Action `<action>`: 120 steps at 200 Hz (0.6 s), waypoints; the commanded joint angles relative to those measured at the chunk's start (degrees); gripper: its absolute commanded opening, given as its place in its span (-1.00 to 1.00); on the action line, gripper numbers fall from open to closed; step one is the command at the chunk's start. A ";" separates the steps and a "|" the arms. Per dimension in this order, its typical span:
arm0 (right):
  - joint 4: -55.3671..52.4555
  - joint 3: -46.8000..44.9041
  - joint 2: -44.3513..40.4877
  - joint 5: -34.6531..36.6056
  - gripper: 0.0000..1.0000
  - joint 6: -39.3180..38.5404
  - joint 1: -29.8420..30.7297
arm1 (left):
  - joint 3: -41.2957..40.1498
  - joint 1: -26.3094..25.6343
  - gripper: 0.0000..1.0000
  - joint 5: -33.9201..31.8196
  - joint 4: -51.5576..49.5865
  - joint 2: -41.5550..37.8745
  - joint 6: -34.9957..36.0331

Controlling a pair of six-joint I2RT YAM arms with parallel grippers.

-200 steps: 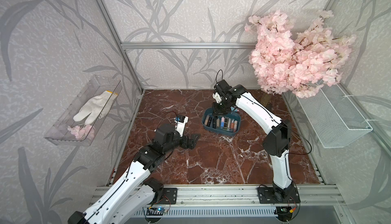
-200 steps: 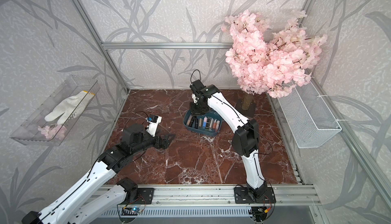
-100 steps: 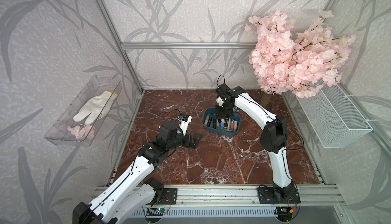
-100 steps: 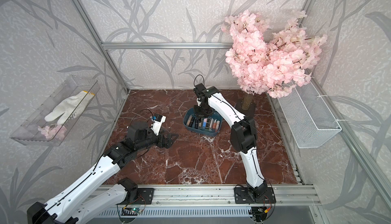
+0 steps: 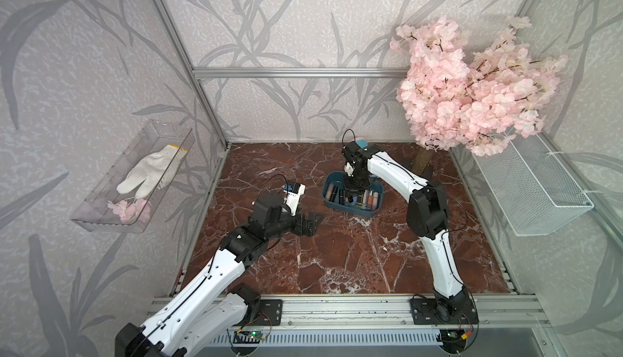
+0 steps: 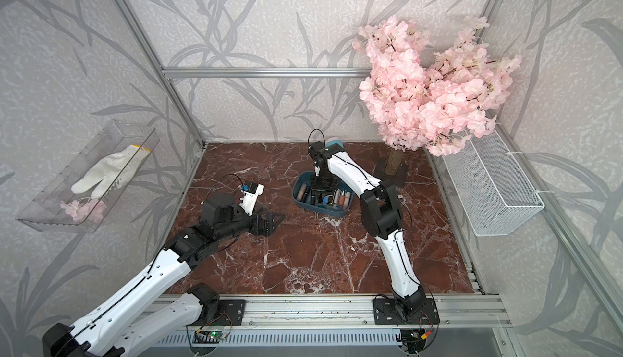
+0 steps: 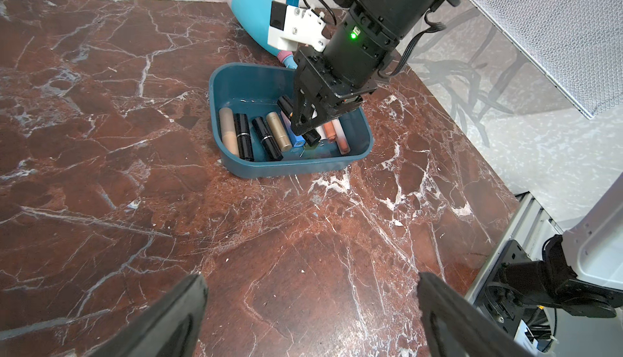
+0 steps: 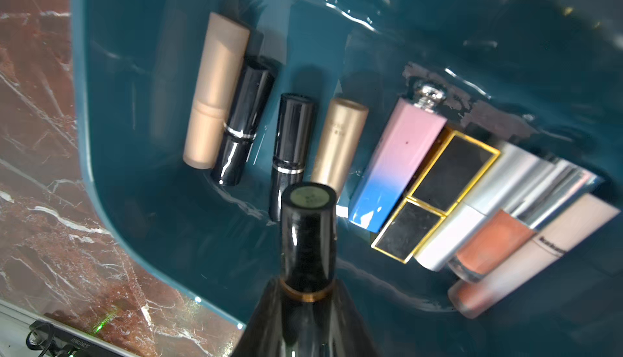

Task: Put the lipstick into the storage box
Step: Place the lipstick in the storage box.

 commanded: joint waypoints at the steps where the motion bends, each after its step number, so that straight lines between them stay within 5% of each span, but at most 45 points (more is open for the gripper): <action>1: 0.04 0.91 1.55 0.13 -0.59 -0.06 -0.27 | -0.63 0.25 1.00 0.92 1.04 -0.06 -0.59; 120: -1.85 7.48 7.90 -0.07 -0.59 1.16 -0.35 | -0.34 0.29 1.00 1.54 -0.24 0.59 0.71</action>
